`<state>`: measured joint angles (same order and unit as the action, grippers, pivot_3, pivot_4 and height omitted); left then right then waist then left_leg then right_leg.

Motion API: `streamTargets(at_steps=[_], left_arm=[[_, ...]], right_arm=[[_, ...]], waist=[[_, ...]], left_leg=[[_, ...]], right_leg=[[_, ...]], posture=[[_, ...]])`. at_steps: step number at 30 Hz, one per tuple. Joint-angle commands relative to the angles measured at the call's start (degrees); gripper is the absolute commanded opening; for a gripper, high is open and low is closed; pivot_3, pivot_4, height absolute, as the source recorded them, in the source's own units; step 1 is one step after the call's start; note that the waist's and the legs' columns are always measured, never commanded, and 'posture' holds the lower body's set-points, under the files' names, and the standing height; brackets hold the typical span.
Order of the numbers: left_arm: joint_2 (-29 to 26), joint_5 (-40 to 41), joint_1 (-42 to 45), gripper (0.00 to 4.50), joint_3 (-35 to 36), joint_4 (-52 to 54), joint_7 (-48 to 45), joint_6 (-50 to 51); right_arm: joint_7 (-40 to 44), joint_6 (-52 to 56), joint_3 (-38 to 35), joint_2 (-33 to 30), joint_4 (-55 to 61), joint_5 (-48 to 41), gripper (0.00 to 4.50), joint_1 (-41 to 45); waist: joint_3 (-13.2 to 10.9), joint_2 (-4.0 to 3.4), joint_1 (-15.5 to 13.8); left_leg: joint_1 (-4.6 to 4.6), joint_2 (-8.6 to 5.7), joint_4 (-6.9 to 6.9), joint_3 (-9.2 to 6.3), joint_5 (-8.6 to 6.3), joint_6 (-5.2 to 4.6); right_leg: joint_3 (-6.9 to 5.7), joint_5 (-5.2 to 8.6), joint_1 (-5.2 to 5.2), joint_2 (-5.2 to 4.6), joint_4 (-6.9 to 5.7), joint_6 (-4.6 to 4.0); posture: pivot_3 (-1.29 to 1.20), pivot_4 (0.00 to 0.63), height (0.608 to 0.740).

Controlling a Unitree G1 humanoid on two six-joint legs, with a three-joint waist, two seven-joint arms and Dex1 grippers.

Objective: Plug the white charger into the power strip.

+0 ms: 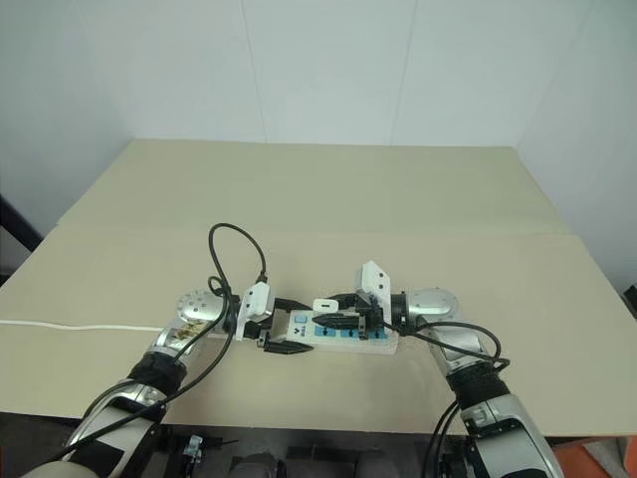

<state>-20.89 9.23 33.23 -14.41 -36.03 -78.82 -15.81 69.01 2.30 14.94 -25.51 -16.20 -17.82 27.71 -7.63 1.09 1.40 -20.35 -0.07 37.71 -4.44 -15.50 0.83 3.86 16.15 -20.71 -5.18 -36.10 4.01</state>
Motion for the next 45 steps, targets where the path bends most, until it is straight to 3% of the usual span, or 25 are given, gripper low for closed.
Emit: streamTargets(at_steps=[1,18,28,36,40,45], left_arm=[[-2.52,-1.59,-1.17,3.29,-0.25,0.66,-0.94,0.15],[-2.26,-1.64,-1.1,3.29,-0.43,0.97,-0.62,0.55],[-2.34,-1.55,-1.42,3.29,-0.46,1.42,-0.59,0.8],[-2.09,-1.42,-1.08,3.29,-0.86,1.31,-1.34,1.68],[-2.0,-0.19,0.18,4.49,-0.75,1.54,-3.4,3.96],[-2.27,2.12,1.08,4.49,0.22,4.08,-5.93,8.05]], right_arm=[[-1.09,1.75,5.07,-1.08,-6.67,7.52,1.16,-5.56],[0.73,2.74,5.4,-1.03,-6.2,6.63,1.16,-4.65],[2.2,4.1,5.23,-0.6,-4.74,6.4,4.38,-4.55],[1.08,3.17,3.42,-1.32,-4.13,6.58,4.45,-3.94],[0.97,3.12,2.53,-2.16,-3.21,6.28,4.5,-3.87],[0.88,2.75,1.55,-2.47,-1.33,5.74,4.5,-4.08]], waist=[[0.0,0.0,0.22],[0.02,0.03,0.71],[0.06,0.16,0.72],[0.06,0.17,0.73],[0.04,0.16,0.68],[-0.04,0.26,0.04]], left_leg=[[0.08,0.01,-0.01,0.0,0.0,0.0],[0.19,0.01,-0.01,-0.04,-0.01,-0.01],[0.17,0.02,-0.04,-0.07,-0.03,-0.03],[0.17,0.02,-0.05,-0.07,-0.03,-0.03],[0.15,0.01,-0.05,-0.07,-0.03,-0.03],[0.14,0.01,-0.04,-0.07,-0.03,-0.03]], right_leg=[[0.0,0.01,0.08,0.0,0.01,0.0],[-0.04,0.04,0.29,-0.01,0.07,0.02],[-0.08,0.05,0.3,0.0,0.13,0.01],[-0.09,0.05,0.3,0.0,0.14,0.01],[-0.09,0.05,0.29,-0.01,0.14,0.01],[-0.11,0.05,0.3,-0.03,0.14,0.01]], posture=[[0.0,0.15,0.74],[0.0,0.15,0.74],[0.0,0.15,0.74],[0.0,0.15,0.74],[0.0,0.15,0.74],[0.0,0.15,0.74]])
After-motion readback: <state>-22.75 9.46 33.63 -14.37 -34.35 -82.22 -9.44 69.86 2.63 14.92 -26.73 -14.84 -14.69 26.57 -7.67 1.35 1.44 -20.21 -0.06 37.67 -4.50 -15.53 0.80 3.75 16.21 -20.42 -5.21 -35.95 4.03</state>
